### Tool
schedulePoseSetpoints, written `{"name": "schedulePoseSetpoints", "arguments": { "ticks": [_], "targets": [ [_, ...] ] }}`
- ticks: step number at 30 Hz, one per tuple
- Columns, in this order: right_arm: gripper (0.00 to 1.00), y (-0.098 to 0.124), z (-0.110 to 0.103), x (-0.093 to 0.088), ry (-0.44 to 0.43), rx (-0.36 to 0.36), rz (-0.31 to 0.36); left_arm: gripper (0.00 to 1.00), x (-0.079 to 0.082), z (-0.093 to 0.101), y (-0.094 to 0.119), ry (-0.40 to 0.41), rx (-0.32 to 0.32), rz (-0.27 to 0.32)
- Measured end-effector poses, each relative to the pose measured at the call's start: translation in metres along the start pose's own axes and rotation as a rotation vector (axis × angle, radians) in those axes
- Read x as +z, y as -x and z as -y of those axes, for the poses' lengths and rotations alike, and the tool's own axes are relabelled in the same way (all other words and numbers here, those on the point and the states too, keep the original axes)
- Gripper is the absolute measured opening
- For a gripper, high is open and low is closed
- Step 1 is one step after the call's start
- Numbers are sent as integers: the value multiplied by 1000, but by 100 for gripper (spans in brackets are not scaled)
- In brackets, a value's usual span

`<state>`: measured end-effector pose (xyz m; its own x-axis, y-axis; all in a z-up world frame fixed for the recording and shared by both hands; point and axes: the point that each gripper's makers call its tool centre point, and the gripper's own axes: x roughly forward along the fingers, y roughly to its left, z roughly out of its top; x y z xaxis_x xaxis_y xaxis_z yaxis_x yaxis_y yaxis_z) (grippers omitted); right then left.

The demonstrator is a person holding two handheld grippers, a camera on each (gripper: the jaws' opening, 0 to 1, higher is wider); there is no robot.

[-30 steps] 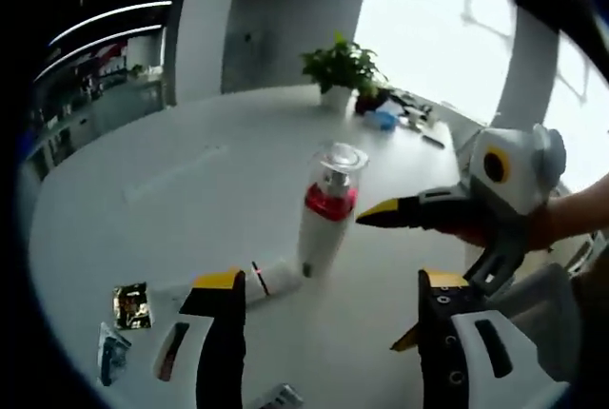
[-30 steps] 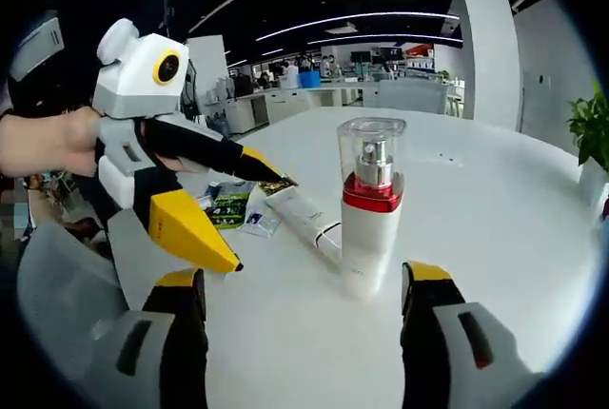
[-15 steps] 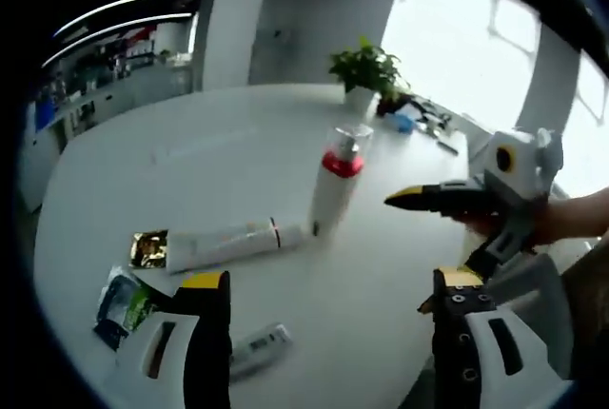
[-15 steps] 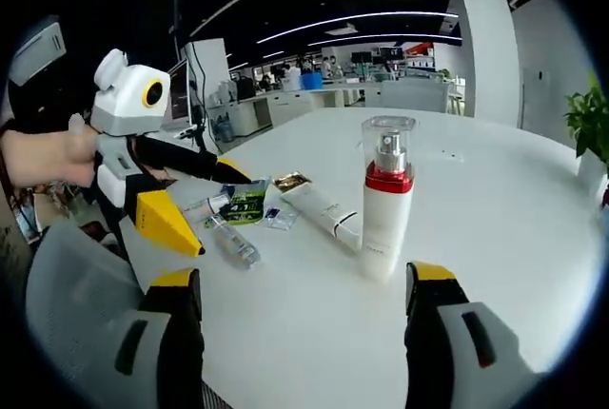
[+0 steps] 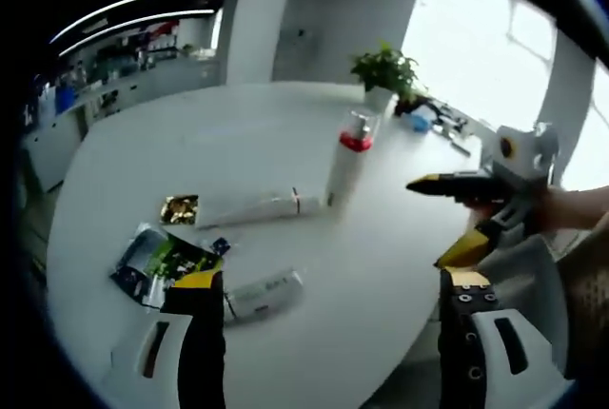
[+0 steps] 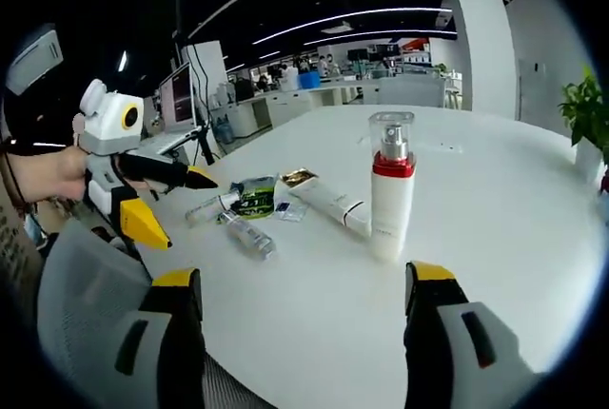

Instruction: Arrange the skincare products in the storage area until every visible bottle or jar stands upright without overlapping.

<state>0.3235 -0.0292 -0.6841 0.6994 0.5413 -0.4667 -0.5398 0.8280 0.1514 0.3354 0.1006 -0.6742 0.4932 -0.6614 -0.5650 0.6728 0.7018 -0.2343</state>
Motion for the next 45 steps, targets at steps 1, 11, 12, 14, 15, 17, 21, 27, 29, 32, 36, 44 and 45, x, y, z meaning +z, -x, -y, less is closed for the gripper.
{"name": "schedulePoseSetpoints", "arguments": {
  "ticks": [1, 11, 12, 14, 15, 17, 21, 27, 29, 32, 36, 44, 45],
  "targets": [
    [88, 2, -2, 0, -8, 4, 2, 92, -2, -2, 4, 5, 8, 1],
    [88, 5, -13, -4, 3, 23, -17, 93, -29, -10, 33, 28, 53, -15],
    [88, 6, -14, -3, 3, 22, -16, 93, -32, -11, 36, 31, 58, -15],
    [88, 7, -16, -1, 0, 23, -9, 93, -36, -12, 41, 49, 66, -9],
    [88, 7, -17, 0, 0, 23, -7, 93, -37, -13, 42, 59, 69, -2],
    [88, 8, -19, 0, -2, 23, -4, 93, -40, -13, 45, 69, 77, 7],
    [88, 9, -23, -2, -4, 22, -6, 93, -47, -11, 49, 87, 81, 8],
    [88, 11, -24, -1, 0, 16, -3, 93, -50, -10, 55, 105, 85, 20],
    [88, 11, -24, -3, 5, 10, -11, 93, -52, -12, 56, 100, 92, 15],
    [88, 11, -24, -3, 10, 9, -12, 93, -54, -14, 59, 97, 99, 17],
    [88, 9, -26, -6, 33, 12, -28, 94, -56, -15, 64, 101, 106, 26],
    [88, -1, -30, -12, 50, 36, -61, 94, -62, -23, 72, 97, 129, 29],
    [87, -2, -31, -13, 54, 39, -66, 94, -61, -24, 73, 107, 130, 35]
  ]
}}
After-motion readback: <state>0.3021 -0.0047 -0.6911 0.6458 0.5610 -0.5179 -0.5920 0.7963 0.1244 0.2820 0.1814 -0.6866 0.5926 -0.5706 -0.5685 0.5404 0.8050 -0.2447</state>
